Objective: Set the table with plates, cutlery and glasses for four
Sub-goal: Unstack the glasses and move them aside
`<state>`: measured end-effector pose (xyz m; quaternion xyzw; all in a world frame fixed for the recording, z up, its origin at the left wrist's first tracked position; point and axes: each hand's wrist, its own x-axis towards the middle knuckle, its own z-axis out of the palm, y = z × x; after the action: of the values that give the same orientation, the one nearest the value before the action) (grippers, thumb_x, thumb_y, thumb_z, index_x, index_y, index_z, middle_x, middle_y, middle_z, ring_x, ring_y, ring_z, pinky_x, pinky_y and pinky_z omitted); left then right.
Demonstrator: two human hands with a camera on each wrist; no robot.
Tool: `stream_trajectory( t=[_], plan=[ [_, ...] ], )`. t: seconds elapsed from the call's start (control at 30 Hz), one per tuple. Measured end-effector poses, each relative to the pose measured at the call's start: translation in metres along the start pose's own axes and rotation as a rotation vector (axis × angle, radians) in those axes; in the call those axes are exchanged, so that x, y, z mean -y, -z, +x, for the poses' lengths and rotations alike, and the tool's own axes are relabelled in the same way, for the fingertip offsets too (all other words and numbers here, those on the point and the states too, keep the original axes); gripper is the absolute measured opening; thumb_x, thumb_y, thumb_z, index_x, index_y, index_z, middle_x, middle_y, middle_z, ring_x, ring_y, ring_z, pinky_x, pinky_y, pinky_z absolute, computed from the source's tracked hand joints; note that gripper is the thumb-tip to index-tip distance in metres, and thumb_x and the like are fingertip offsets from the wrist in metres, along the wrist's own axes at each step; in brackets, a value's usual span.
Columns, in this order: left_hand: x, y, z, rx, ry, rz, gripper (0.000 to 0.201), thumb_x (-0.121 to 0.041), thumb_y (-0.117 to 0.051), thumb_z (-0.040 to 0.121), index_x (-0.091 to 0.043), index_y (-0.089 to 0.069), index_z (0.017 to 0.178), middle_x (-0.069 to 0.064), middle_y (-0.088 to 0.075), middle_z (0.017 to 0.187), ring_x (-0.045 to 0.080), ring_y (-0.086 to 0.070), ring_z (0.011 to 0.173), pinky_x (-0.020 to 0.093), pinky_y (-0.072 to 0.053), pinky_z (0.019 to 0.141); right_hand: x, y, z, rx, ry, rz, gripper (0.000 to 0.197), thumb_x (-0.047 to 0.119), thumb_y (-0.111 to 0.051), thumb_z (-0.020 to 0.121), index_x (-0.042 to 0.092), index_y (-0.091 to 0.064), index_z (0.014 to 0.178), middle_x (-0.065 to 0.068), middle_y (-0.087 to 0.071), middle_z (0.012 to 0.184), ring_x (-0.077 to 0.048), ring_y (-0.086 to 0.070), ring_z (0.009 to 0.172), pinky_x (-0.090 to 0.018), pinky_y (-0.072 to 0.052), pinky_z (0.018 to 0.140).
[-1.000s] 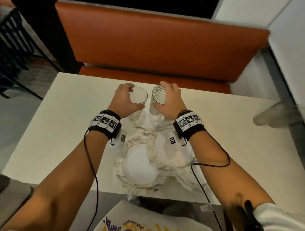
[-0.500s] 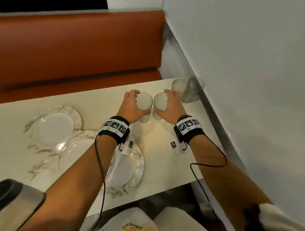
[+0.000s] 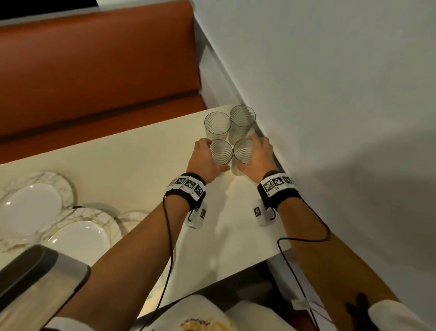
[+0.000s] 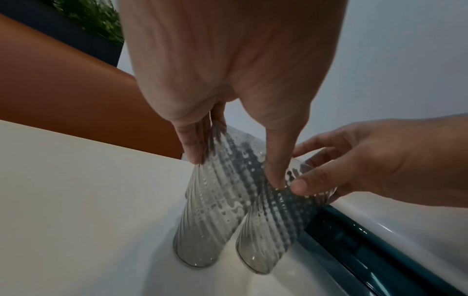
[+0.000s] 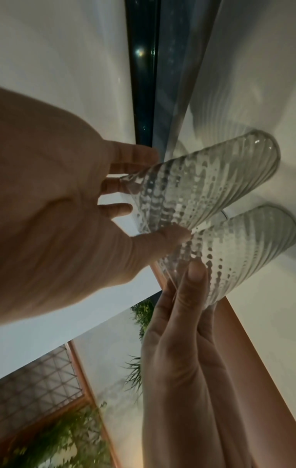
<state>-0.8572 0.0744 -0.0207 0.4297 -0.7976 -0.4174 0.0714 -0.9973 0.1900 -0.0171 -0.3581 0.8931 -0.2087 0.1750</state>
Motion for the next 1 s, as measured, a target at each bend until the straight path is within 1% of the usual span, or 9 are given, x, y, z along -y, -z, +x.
stream_trajectory(
  t=[0.07, 0.13, 0.2, 0.3, 0.4, 0.5, 0.63, 0.87, 1.0],
  plan=[
    [-0.006, -0.004, 0.005, -0.003, 0.000, -0.009, 0.104, -0.034, -0.097, 0.066, -0.004, -0.038, 0.146, 0.012, -0.045, 0.145, 0.026, -0.049, 0.131, 0.032, -0.042, 0.108, -0.003, 0.004, 0.005, -0.017, 0.010, 0.017, 0.089, 0.029, -0.086, 0.073, 0.013, -0.038, 0.147, -0.015, -0.040, 0.143, -0.034, -0.041, 0.129, -0.046, -0.042, 0.106],
    [-0.009, -0.007, 0.007, 0.003, 0.006, -0.017, 0.111, -0.039, -0.097, 0.065, -0.003, -0.035, 0.150, 0.013, -0.043, 0.147, 0.027, -0.046, 0.134, 0.033, -0.040, 0.111, -0.004, 0.007, 0.007, -0.021, 0.029, 0.031, 0.090, 0.027, -0.086, 0.073, 0.011, -0.038, 0.147, -0.015, -0.041, 0.145, -0.034, -0.041, 0.130, -0.048, -0.040, 0.110],
    [-0.010, -0.009, 0.008, 0.022, 0.018, -0.020, 0.116, -0.046, -0.094, 0.067, -0.002, -0.031, 0.153, 0.013, -0.040, 0.149, 0.025, -0.042, 0.138, 0.034, -0.037, 0.113, -0.006, 0.009, 0.008, -0.020, 0.025, 0.039, 0.094, 0.033, -0.085, 0.072, 0.011, -0.036, 0.148, -0.015, -0.040, 0.145, -0.034, -0.040, 0.131, -0.051, -0.039, 0.111],
    [-0.007, -0.011, 0.008, 0.026, 0.050, -0.022, 0.102, -0.046, -0.085, 0.077, -0.004, -0.032, 0.153, 0.011, -0.040, 0.144, 0.025, -0.042, 0.135, 0.030, -0.036, 0.108, -0.010, 0.012, 0.006, -0.057, -0.010, 0.025, 0.096, 0.048, -0.079, 0.070, 0.012, -0.036, 0.147, -0.013, -0.042, 0.140, -0.034, -0.042, 0.126, -0.050, -0.040, 0.110],
    [-0.003, -0.009, 0.008, 0.009, 0.058, 0.001, 0.087, -0.042, -0.082, 0.081, -0.003, -0.041, 0.147, 0.012, -0.045, 0.138, 0.027, -0.047, 0.129, 0.032, -0.040, 0.106, -0.010, 0.015, 0.007, -0.070, -0.041, 0.001, 0.092, 0.050, -0.078, 0.071, 0.009, -0.041, 0.144, -0.013, -0.042, 0.136, -0.034, -0.040, 0.125, -0.047, -0.040, 0.109],
    [-0.003, -0.009, 0.010, 0.015, 0.055, 0.017, 0.088, -0.050, -0.083, 0.079, -0.003, -0.045, 0.144, 0.012, -0.050, 0.135, 0.028, -0.052, 0.124, 0.039, -0.046, 0.106, -0.009, 0.020, 0.011, -0.069, -0.067, 0.005, 0.084, 0.047, -0.079, 0.074, 0.007, -0.046, 0.140, -0.015, -0.042, 0.136, -0.034, -0.038, 0.127, -0.044, -0.039, 0.109],
    [-0.008, -0.015, 0.013, 0.015, 0.035, 0.010, 0.091, -0.053, -0.084, 0.078, -0.005, -0.046, 0.144, 0.011, -0.052, 0.134, 0.028, -0.055, 0.121, 0.042, -0.048, 0.106, -0.009, 0.027, 0.016, -0.082, -0.062, 0.024, 0.077, 0.038, -0.078, 0.078, 0.004, -0.047, 0.139, -0.019, -0.044, 0.137, -0.037, -0.039, 0.129, -0.045, -0.035, 0.114],
    [-0.008, -0.019, 0.014, 0.036, 0.025, -0.048, 0.101, -0.054, -0.087, 0.073, -0.007, -0.041, 0.149, 0.011, -0.052, 0.143, 0.027, -0.055, 0.128, 0.046, -0.049, 0.108, -0.010, 0.027, 0.014, -0.106, -0.017, 0.046, 0.076, 0.028, -0.075, 0.079, 0.001, -0.043, 0.143, -0.022, -0.043, 0.140, -0.039, -0.039, 0.131, -0.048, -0.035, 0.115],
    [0.000, -0.009, -0.003, 0.091, 0.016, -0.056, 0.105, -0.058, -0.085, 0.075, -0.011, -0.034, 0.154, 0.008, -0.046, 0.151, 0.024, -0.052, 0.132, 0.043, -0.048, 0.110, -0.001, 0.026, 0.004, -0.271, 0.036, 0.002, 0.062, 0.022, -0.066, 0.074, 0.005, -0.054, 0.133, -0.022, -0.047, 0.137, -0.042, -0.041, 0.126, -0.050, -0.037, 0.110]
  ],
)
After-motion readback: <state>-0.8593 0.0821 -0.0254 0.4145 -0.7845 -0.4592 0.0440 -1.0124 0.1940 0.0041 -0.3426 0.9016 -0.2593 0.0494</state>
